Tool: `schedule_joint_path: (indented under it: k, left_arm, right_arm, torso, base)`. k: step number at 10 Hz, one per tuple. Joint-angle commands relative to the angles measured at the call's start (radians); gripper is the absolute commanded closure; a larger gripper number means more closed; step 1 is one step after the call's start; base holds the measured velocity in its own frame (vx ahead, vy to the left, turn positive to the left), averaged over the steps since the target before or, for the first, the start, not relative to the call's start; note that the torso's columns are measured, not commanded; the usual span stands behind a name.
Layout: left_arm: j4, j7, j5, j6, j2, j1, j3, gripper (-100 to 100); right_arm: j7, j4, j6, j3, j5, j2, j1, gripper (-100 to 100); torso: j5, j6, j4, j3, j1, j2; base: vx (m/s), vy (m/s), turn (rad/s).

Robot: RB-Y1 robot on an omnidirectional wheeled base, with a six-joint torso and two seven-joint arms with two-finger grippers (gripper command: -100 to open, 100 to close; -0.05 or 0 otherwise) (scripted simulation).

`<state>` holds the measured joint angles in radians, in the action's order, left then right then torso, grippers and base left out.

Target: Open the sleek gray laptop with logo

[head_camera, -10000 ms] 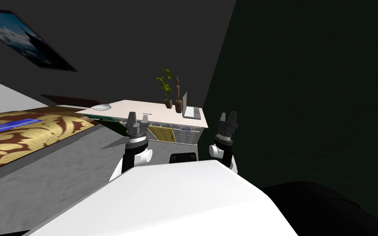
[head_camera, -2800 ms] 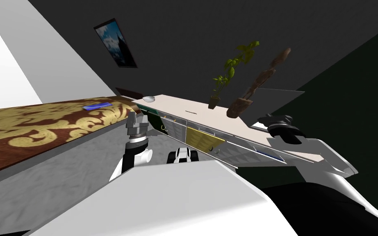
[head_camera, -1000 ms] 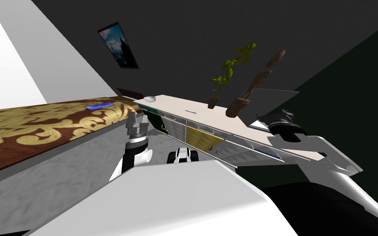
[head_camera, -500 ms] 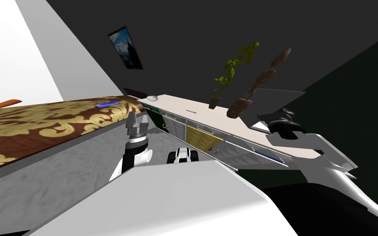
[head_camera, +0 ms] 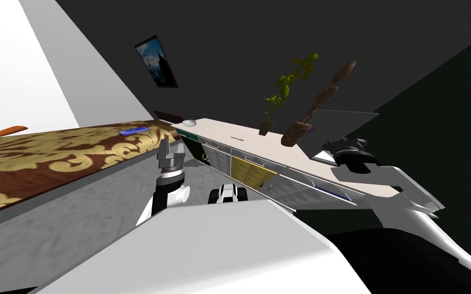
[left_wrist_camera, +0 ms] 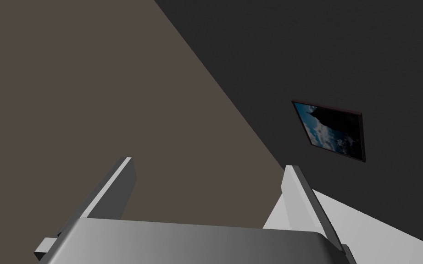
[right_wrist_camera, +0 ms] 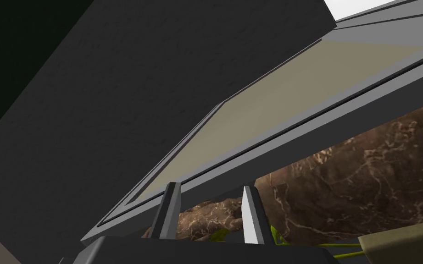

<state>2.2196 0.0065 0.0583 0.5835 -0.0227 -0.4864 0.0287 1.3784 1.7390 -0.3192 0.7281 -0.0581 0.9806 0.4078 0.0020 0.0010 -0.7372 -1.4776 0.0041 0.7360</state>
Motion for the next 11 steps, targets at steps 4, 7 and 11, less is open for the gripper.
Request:
schedule_joint_path:
  k: [4,7,11]
  left_arm:
    - [0.0,0.0,0.0,0.0,0.0,0.0,0.0,0]
    - [0.0,0.0,0.0,0.0,0.0,0.0,0.0,0]
    - [0.0,0.0,0.0,0.0,0.0,0.0,0.0,0]
  right_arm:
    - [-0.011,-0.023,0.075,0.006,0.015,0.001,0.034,100]
    - [-0.006,-0.014,0.1,-0.002,0.011,-0.003,0.035,-100]
    - [0.007,0.021,0.01,-0.012,-0.008,-0.002,-0.003,-100]
  torso:
    - [-0.002,-0.001,-0.001,0.002,-0.005,0.002]
    - [-0.004,-0.001,-0.003,0.005,-0.011,0.008]
    - [-0.002,-0.001,0.0,0.0,-0.003,0.0]
  base:
    - [0.04,0.057,-0.078]
    - [-0.079,-0.096,0.001]
    - [-0.037,-0.063,0.094]
